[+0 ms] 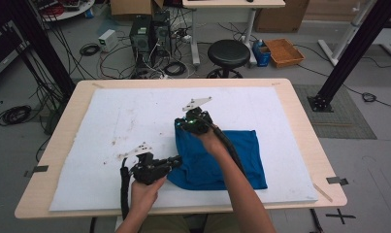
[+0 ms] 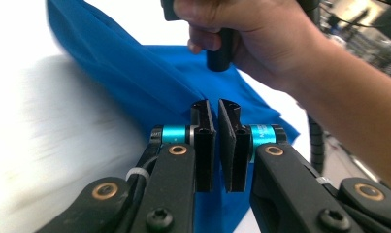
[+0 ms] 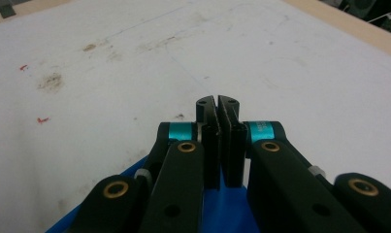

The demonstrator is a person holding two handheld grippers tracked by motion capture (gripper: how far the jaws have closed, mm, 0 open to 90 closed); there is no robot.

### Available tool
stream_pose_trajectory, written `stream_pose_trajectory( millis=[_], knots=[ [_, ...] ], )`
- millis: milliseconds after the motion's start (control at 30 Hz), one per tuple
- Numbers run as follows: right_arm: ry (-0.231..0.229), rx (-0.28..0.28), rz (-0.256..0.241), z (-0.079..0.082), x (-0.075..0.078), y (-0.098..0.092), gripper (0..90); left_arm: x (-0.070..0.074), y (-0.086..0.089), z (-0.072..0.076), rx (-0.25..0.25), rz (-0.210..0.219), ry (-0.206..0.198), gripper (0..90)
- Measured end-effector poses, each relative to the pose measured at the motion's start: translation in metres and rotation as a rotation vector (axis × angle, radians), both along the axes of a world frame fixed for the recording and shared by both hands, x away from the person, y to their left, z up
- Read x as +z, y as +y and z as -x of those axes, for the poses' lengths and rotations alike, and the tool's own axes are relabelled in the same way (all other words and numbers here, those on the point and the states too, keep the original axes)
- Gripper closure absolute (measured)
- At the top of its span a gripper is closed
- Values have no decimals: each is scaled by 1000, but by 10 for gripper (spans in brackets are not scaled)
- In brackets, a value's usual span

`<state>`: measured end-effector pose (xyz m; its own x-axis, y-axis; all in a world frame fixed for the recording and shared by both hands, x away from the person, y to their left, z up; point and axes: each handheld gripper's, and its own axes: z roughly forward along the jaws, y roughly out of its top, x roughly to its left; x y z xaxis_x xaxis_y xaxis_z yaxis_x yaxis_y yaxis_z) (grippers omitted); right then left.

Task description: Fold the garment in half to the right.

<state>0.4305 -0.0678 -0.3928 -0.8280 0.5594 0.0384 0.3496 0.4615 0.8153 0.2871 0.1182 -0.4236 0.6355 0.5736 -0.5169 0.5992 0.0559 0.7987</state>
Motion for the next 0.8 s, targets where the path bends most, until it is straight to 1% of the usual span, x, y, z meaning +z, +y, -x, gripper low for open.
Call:
stream_pose_trajectory(
  millis=[67,100,167,200,233,267,367,433,500,600,633,733,800],
  knots=[
    [-10,-13,-7,1,0,-12,886,2,-13,-5,-39,-4,6,850],
    [-8,-25,-13,1,-1,-19,885,2,-20,-8,-59,-13,10,849],
    [-9,-48,-24,2,-3,-34,886,2,-33,-13,-81,-20,24,850],
    [-8,-61,-25,2,-3,-42,886,1,-41,-16,-89,-10,36,850],
    [-8,-76,-29,3,-4,-52,885,1,-45,-18,-96,-9,44,849],
    [-9,-88,-33,3,-4,-58,885,1,-50,-20,-110,-16,50,850],
    [-3,-124,-60,5,-6,-81,886,1,-66,-26,-129,-15,77,849],
    [-5,-138,-71,6,-7,-94,885,2,-80,-31,-146,-31,86,849],
    [-8,-157,-70,8,-9,-105,886,3,-92,-34,-159,-43,90,849],
    [-9,-202,-91,10,-12,-125,886,5,-114,-38,-180,-70,92,849],
    [-12,-212,-90,11,-13,-131,886,5,-119,-39,-188,-83,90,849],
    [-7,-248,-89,12,-16,-147,886,6,-140,-42,-207,-147,64,849],
    [-8,-281,-86,13,-19,-158,886,5,-154,-44,-216,-175,54,849]
  ],
)
